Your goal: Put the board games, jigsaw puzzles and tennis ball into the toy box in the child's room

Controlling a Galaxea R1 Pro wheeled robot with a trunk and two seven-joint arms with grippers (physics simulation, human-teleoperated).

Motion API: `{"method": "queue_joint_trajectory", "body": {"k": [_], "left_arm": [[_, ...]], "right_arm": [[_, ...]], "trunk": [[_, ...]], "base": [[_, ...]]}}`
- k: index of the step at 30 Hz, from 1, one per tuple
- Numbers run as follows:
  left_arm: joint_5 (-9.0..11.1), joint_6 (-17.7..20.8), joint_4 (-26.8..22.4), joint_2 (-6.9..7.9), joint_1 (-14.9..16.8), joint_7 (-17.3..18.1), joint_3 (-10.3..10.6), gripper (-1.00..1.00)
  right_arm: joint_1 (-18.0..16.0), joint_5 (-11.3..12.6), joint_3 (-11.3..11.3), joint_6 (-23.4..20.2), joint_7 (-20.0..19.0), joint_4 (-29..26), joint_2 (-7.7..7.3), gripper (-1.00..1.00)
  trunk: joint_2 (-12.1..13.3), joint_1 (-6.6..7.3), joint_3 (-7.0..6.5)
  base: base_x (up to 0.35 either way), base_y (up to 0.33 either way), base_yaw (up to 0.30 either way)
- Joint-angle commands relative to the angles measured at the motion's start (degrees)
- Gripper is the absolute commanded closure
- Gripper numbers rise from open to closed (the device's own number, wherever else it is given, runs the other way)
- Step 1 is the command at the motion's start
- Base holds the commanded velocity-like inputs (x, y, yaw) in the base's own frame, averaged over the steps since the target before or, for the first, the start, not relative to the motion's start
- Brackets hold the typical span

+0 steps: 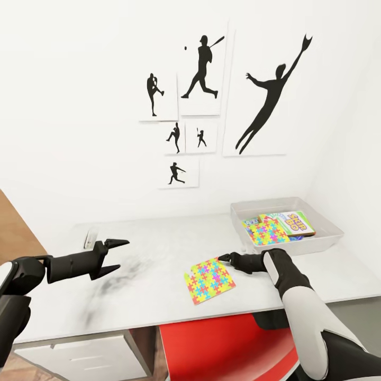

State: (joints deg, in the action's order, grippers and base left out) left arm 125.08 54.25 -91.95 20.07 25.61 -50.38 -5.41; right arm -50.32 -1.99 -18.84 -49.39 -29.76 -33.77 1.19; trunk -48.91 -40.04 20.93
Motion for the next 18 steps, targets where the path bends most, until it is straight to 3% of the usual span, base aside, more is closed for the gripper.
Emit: {"method": "queue_joint_trajectory", "body": {"k": [1, 6, 14, 17, 18], "left_arm": [[0.5, 0.1, 0.0, -0.01, 0.0, -0.6, -0.1, -1.0], [0.4, 0.1, 0.0, 0.05, -0.4, -0.9, -0.2, -1.0], [0.1, 0.3, 2.4, -0.04, -0.5, -1.1, -1.5, -1.0], [-3.9, 0.5, 5.4, -0.45, -0.5, -0.8, -1.7, -1.0], [-4.3, 0.5, 6.1, -0.49, -0.5, -0.8, -1.7, -1.0]], "right_arm": [[0.0, -0.2, -0.4, -0.4, -0.2, -0.1, 0.11, -1.0], [0.0, -0.2, -0.4, -0.4, -0.2, -0.1, 0.27, -1.0], [0.1, -0.1, -0.4, -0.4, -0.3, -0.1, 0.24, -1.0], [0.1, -0.1, -0.5, -0.4, -0.4, -0.1, 0.25, -1.0], [0.1, -0.1, -0.5, -0.4, -0.4, -0.1, 0.25, -1.0]], "trunk": [[-0.5, -0.23, 0.26], [-2.5, -1.33, 1.16], [-2.5, -1.33, 1.16], [-2.5, -1.33, 1.16], [-2.5, -1.33, 1.16]], "base": [[0.0, 0.0, 0.0], [0.0, 0.0, 0.0], [0.0, 0.0, 0.0], [0.0, 0.0, 0.0], [0.0, 0.0, 0.0]]}}
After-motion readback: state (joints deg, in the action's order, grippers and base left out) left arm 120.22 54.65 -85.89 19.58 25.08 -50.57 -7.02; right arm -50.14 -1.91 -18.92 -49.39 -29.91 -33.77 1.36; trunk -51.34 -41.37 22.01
